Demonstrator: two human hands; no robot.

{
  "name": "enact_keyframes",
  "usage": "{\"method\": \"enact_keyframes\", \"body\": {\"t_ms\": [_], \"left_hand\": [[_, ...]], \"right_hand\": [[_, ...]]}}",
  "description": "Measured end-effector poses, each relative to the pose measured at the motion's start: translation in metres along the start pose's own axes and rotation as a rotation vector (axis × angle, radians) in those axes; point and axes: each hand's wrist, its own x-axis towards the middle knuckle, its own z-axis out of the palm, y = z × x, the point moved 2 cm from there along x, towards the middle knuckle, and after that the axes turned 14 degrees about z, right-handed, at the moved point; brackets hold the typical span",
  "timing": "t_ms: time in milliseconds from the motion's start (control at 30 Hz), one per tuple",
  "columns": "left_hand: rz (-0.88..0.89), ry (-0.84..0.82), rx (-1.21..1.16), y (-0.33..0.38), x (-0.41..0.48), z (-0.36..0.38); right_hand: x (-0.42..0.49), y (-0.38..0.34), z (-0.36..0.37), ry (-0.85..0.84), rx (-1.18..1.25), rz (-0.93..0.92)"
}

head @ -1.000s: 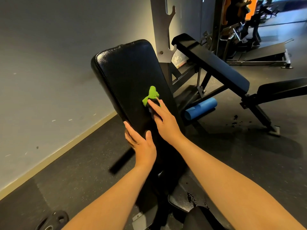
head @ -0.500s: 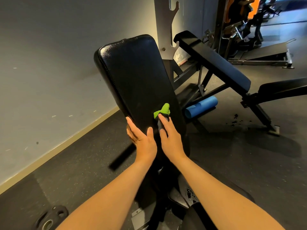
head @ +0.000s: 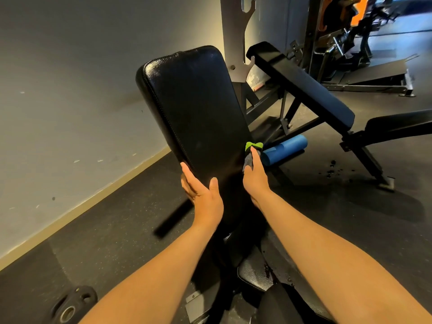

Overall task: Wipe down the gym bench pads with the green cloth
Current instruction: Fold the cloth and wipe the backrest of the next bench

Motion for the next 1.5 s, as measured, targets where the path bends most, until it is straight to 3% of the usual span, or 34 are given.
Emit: {"method": "enact_keyframes", "body": {"t_ms": [100, 200, 267, 500, 733, 967, 1100, 1333, 1500], "left_hand": [[-0.008, 0.008, -0.002, 0.004, -0.002, 0.000], [0.020, 0.012, -0.004, 0.002, -0.004, 0.001], [0.033, 0.023, 0.002, -0.002, -0.002, 0.002], [0.037, 0.041, 0.032, 0.001, -0.003, 0.005], [0.034, 0.048, 0.034, 0.001, -0.004, 0.005], [0.047, 0.036, 0.012, -0.005, -0.004, 0.006], [0.061, 0.044, 0.026, -0.004, -0.004, 0.007], [0.074, 0.056, 0.055, -0.006, -0.004, 0.007], [0.084, 0.044, 0.051, -0.011, -0.002, 0.008]], "right_hand": [[-0.008, -0.011, 0.007, 0.024, 0.009, 0.003], [-0.016, -0.025, 0.013, -0.009, -0.010, -0.236], [-0.014, -0.034, 0.017, -0.008, -0.002, -0.300], [0.011, -0.016, 0.033, 0.207, 0.270, 0.009], [0.018, 0.009, 0.024, 0.222, 0.416, 0.281], [0.035, -0.032, 0.018, 0.086, 0.257, 0.035], [0.034, -0.007, 0.013, 0.122, 0.420, 0.177], [0.033, 0.019, 0.006, 0.124, 0.385, 0.275], [0.021, -0.022, 0.015, 0.035, 0.250, -0.058]]}}
